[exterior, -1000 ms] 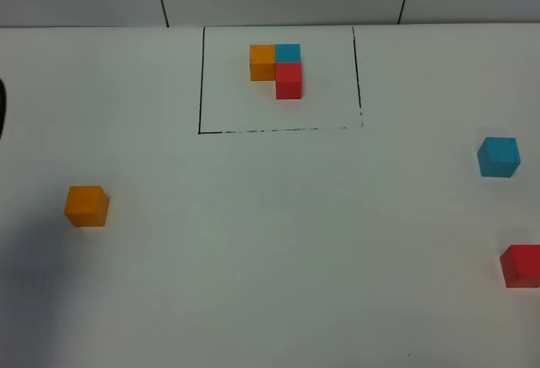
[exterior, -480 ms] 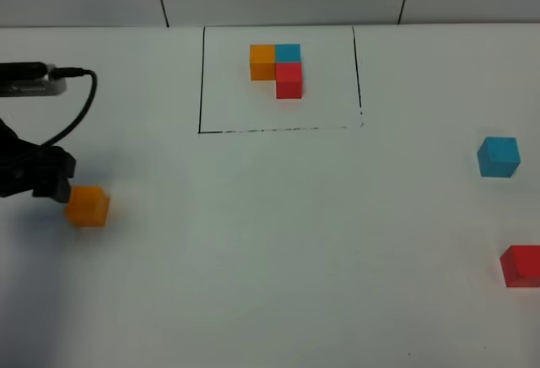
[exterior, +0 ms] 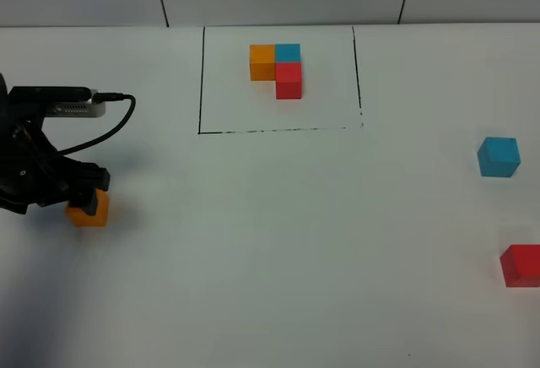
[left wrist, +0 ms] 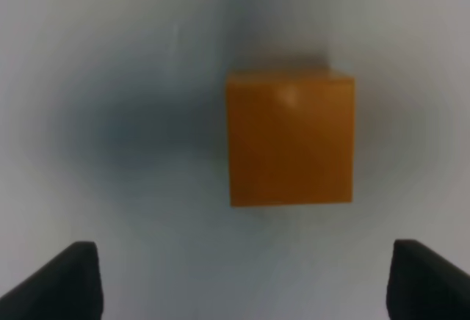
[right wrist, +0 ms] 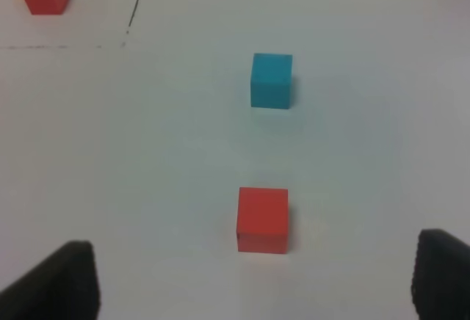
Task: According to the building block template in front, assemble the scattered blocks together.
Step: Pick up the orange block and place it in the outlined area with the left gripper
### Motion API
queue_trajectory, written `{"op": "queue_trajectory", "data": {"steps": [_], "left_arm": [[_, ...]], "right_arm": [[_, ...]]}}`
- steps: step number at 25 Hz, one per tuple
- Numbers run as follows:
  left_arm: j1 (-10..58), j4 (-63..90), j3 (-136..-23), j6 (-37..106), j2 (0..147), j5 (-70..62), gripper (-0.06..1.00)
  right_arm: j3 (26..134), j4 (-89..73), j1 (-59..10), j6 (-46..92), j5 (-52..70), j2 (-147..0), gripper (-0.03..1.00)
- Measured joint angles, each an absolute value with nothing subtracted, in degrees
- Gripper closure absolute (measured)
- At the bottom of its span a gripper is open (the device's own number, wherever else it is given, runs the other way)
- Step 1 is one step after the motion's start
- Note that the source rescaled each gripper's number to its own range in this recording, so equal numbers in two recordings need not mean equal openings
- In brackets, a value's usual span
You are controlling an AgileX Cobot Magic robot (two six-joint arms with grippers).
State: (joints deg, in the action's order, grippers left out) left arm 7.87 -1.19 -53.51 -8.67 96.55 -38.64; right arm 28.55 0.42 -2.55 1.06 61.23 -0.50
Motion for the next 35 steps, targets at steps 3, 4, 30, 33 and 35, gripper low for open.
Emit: {"op": "queue_trajectory", "data": {"steps": [3,4,30,33,35], "left_arm": [[7.9,0.0,-53.6,-8.7,98.1,-36.5,-0.06],[7.9,0.0,-53.6,-8.7,98.7,-36.0,-0.06],[7.9,0.3,-54.8,-8.8,105.7,-31.5,0.94],[8.2,0.0,-55.3,-6.9,105.6,-32.2,0.94],[9.3,0.0,-56.5,-2.8,105.4,-33.8,0.94]], "right_arm": [[28.5,0.4,-2.6,1.1,61.2,-0.5,0.23],[28.5,0.4,-2.6,1.1,61.2,-0.5,0.23],[28.5,0.4,-2.6,1.1,61.2,-0.5,0.23],[28.5,0.4,-2.6,1.1,61.2,-0.5,0.23],[28.5,0.4,-2.6,1.1,61.2,-0.5,0.23]]}}
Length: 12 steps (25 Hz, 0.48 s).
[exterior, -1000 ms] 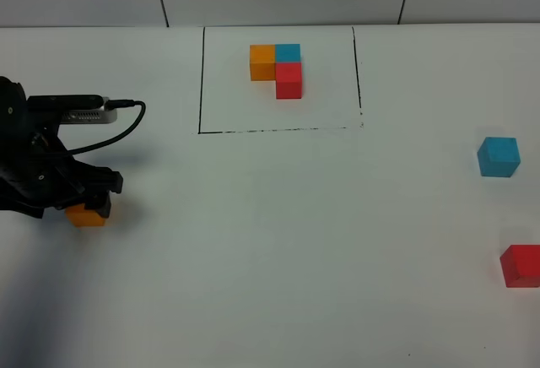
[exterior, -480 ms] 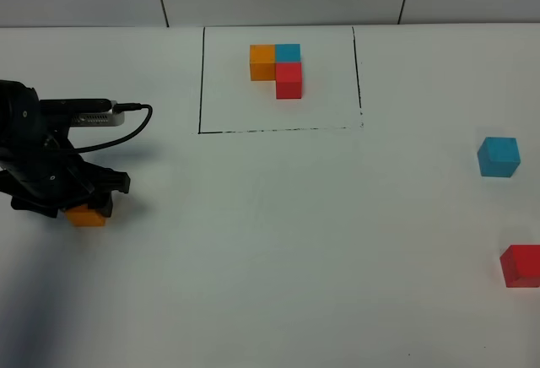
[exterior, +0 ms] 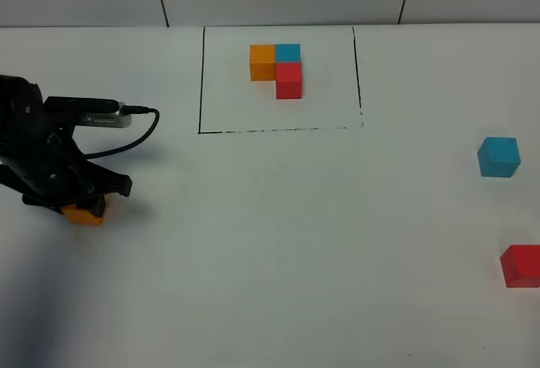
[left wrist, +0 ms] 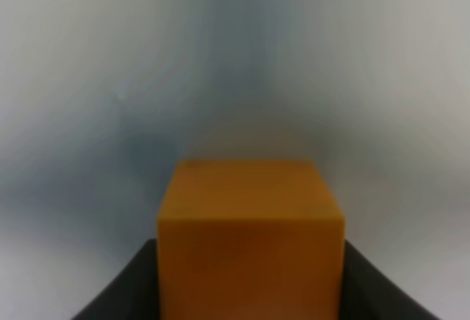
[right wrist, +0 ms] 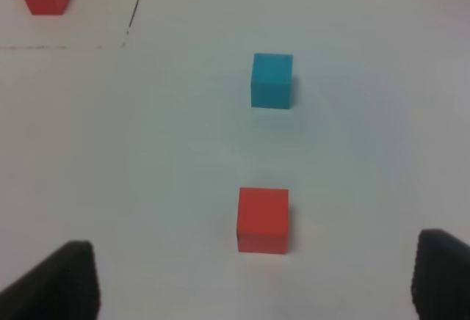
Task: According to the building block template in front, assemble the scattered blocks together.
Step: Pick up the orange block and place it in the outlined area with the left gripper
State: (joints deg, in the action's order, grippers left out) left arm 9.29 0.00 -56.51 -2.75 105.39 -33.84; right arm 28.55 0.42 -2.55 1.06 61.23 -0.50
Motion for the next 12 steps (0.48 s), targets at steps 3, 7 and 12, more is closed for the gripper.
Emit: {"op": "queue_trajectory", "data": {"steps": [3,7,12], "left_arm": [[12.7,0.0,-60.3,7.5,105.1,-39.0,0.94],[18.4,0.0,-66.6,23.8,105.6,-45.8,0.94],[24.3,0.0,-77.8,33.5,110.5,-52.8,0.94]], "right_arm": [[28.5,0.4,-2.6,1.1,61.2,-0.5,0.23],[28.5,0.4,-2.6,1.1,61.2,-0.5,0.23],[28.5,0.4,-2.6,1.1,61.2,-0.5,0.23]]}}
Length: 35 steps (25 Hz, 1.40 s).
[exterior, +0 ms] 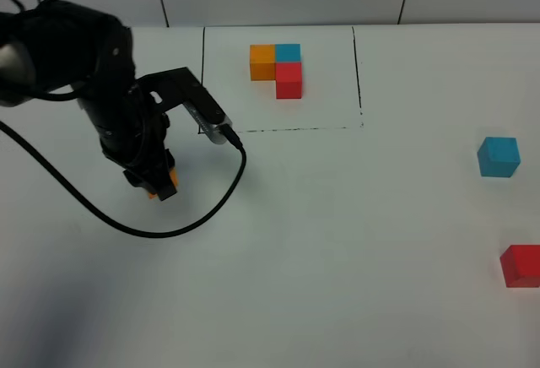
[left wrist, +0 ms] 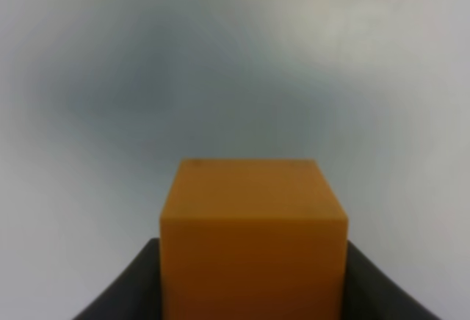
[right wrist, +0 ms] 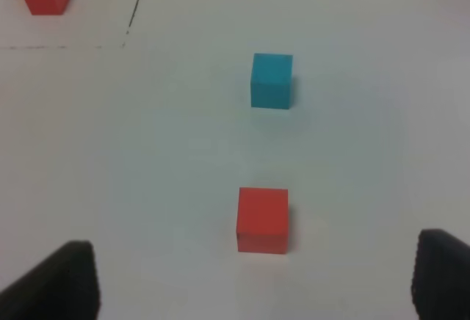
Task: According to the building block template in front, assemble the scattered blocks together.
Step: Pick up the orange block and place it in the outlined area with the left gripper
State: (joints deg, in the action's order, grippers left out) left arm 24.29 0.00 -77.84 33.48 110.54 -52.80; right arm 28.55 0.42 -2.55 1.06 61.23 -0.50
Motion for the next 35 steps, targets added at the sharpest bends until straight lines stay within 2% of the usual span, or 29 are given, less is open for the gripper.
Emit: {"op": "queue_trajectory", "data": {"steps": [11,17,26,35], "left_arm": [[32.9,0.0,-106.9,43.7,127.9,-62.8,0.94],[35.0,0.0,-117.7,45.8,136.5,-67.1,0.94],[36.8,0.0,-125.3,50.0,142.9,-68.0,0.94],[36.8,0.0,-126.4,50.5,144.7,-68.0,0.94]], "right_arm": [[28.5,0.4,-2.6,1.1,61.2,-0.5,0.23],[28.5,0.4,-2.6,1.1,61.2,-0.5,0.23],[28.5,0.4,-2.6,1.1,61.2,-0.5,0.23],[28.5,0.4,-2.6,1.1,61.2,-0.5,0.23]]}}
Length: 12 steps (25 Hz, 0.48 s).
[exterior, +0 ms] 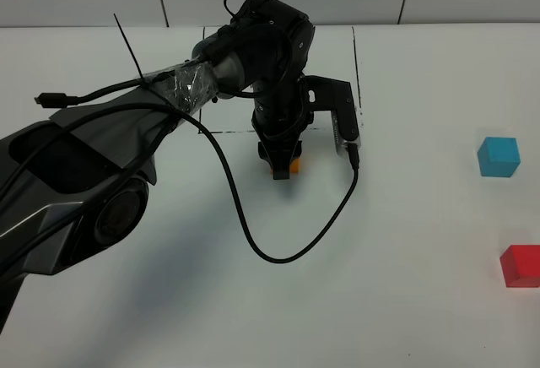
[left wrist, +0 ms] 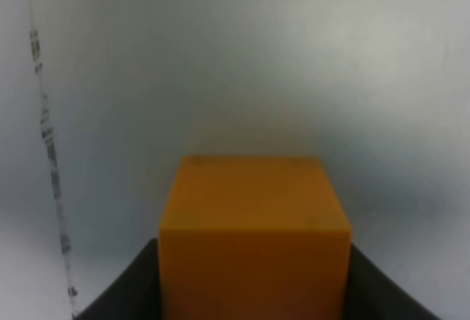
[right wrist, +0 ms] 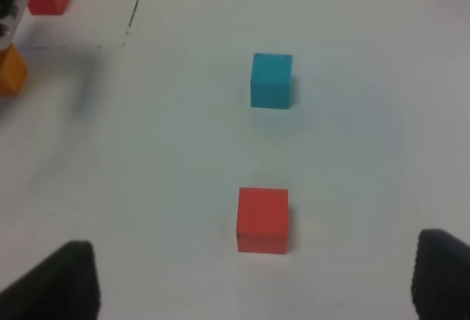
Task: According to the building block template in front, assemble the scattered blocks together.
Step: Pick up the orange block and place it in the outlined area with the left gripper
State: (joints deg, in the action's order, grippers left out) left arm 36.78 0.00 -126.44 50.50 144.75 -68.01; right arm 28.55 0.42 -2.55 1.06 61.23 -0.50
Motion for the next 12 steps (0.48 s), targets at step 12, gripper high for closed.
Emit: {"op": "queue_trajectory", "data": {"steps": [12], "left_arm": [[36.8,0.0,-126.5,52.7,144.8,-67.0,0.94]], "right_arm": [[28.5,0.4,-2.6,1.1,61.2,-0.5,0.23]]}}
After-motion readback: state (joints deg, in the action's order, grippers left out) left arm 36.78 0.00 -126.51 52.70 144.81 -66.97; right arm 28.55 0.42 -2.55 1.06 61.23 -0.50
